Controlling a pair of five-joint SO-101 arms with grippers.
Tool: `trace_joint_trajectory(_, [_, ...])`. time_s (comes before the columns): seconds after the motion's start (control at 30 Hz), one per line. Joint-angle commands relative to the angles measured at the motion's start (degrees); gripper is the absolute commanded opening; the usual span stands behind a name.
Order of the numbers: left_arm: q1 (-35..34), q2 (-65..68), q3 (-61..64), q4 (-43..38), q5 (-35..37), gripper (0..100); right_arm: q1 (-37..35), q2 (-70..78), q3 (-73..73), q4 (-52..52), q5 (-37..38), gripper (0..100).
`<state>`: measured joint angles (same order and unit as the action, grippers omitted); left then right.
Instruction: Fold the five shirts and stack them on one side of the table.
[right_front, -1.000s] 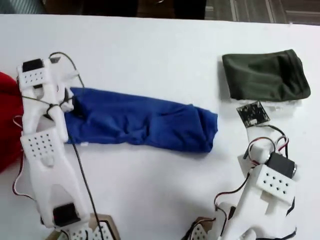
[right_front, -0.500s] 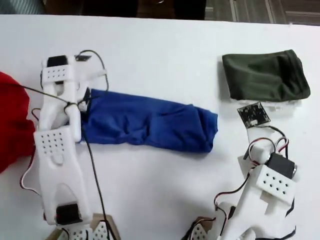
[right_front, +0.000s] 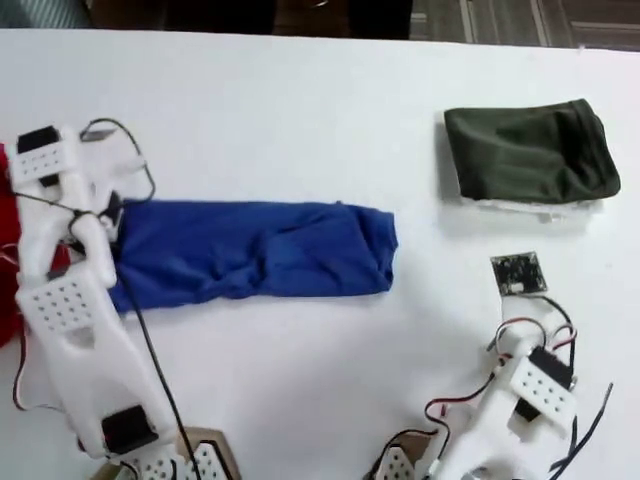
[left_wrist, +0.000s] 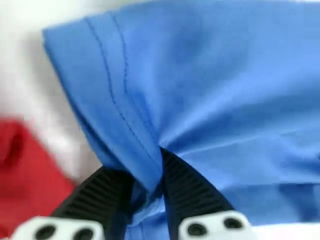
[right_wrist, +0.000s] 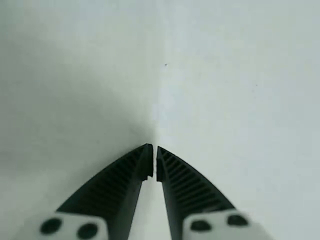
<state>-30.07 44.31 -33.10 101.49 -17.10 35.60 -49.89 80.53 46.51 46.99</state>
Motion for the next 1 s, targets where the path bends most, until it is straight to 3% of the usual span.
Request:
trace_joint_trajectory(0.0, [3.3,-11.8,5.8,1.1,-0.4,2,0.8,-2.1,1.6,-3.8,0.2,1.9])
trace_joint_trajectory(0.27, [22.0,-32.5,19.9,1.1,5.7,2,1.2,-2.2,2.9,-4.3,0.0,2.0])
trace_joint_trajectory(0.47, [38.9,-39.6,20.1,0.9,7.3,2,1.2,-2.2,3.0,-4.3,0.0,2.0])
trace_joint_trajectory(0.7, [51.4,-34.6,12.4,0.7,10.3,2,1.2,-2.2,3.0,-4.3,0.0,2.0])
trace_joint_trajectory(0.97, [58.2,-18.5,-8.4,0.0,13.1,2,1.2,-2.2,3.0,-4.3,0.0,2.0])
